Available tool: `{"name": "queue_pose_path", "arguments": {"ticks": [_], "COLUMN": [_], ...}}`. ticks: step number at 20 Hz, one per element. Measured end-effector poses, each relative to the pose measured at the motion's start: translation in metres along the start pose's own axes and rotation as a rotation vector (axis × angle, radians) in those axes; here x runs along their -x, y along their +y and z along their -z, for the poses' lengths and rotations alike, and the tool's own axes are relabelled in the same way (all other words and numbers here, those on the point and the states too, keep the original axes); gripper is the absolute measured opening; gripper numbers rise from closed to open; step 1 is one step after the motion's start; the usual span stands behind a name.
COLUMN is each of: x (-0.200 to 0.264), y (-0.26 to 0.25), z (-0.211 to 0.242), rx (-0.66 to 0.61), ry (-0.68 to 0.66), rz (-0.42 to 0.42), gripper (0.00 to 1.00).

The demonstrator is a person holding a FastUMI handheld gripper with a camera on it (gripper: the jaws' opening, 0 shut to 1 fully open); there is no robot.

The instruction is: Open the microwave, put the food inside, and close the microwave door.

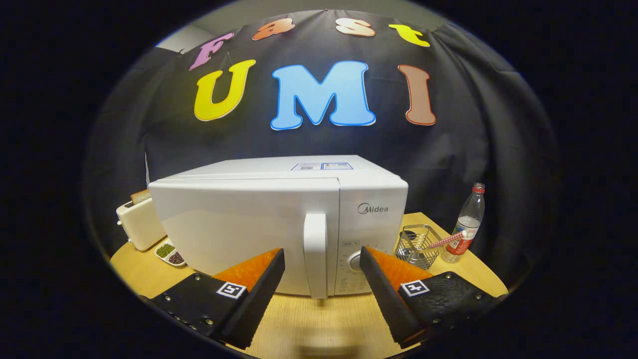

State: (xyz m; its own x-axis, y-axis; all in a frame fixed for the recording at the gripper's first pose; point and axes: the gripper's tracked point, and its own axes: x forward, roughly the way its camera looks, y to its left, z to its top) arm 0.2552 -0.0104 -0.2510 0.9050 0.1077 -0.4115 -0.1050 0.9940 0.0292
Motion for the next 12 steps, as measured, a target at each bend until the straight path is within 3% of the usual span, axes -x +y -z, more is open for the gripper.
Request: {"name": "queue_pose_path", "arguments": {"ticks": [3,4,7,8,12], "x": [-0.013,-0.015,-0.018,-0.024,-0.026], "y": [-0.001,0.001,0.003,0.002,0.008], "z": [0.014,0.014,0.015,0.014,0.015], "rx": [0.001,-0.006,0.001,0.005,-0.005], "ry": [0.043,0.048,0.041,0.038,0.047], "rz": [0.007,0.001,-0.010,0.000,-0.036], "gripper": [0.88,0.77,0.74,0.41,0.39]}}
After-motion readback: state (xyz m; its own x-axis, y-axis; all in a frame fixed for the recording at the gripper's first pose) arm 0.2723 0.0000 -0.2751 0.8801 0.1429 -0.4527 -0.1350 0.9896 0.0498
